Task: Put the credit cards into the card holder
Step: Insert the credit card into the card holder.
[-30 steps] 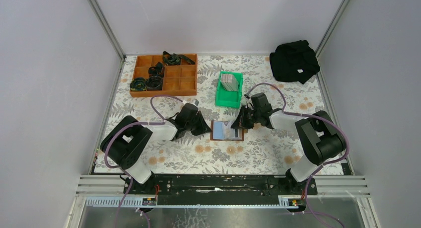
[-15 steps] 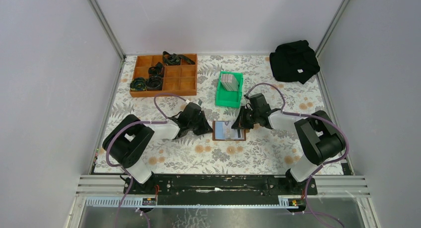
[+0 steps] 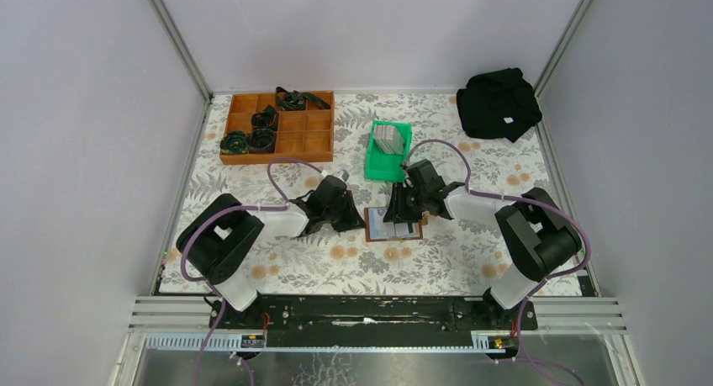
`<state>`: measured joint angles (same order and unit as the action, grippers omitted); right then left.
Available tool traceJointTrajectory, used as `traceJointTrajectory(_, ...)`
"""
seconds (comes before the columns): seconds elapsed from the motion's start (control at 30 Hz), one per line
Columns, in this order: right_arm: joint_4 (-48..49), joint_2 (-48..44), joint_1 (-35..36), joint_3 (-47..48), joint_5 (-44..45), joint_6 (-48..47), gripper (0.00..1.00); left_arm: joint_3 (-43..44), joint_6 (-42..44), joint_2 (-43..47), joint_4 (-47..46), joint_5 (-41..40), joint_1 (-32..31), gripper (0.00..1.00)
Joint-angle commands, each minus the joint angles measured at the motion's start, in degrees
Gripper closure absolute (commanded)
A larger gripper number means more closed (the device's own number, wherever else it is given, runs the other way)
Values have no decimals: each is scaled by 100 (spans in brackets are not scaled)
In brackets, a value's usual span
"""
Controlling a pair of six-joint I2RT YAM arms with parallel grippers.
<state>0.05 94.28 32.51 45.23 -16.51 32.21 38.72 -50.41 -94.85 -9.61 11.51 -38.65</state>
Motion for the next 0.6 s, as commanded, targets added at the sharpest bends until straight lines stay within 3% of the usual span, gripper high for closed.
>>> traceJointTrajectory(0.0, -506, 65, 137, 200, 267, -201, 56, 63, 15, -139, 247, -66, -119, 98)
traceJointTrajectory(0.57, -1174, 350, 505, 745, 496, -373, 50, 329, -135, -161, 289, -135, -308, 99)
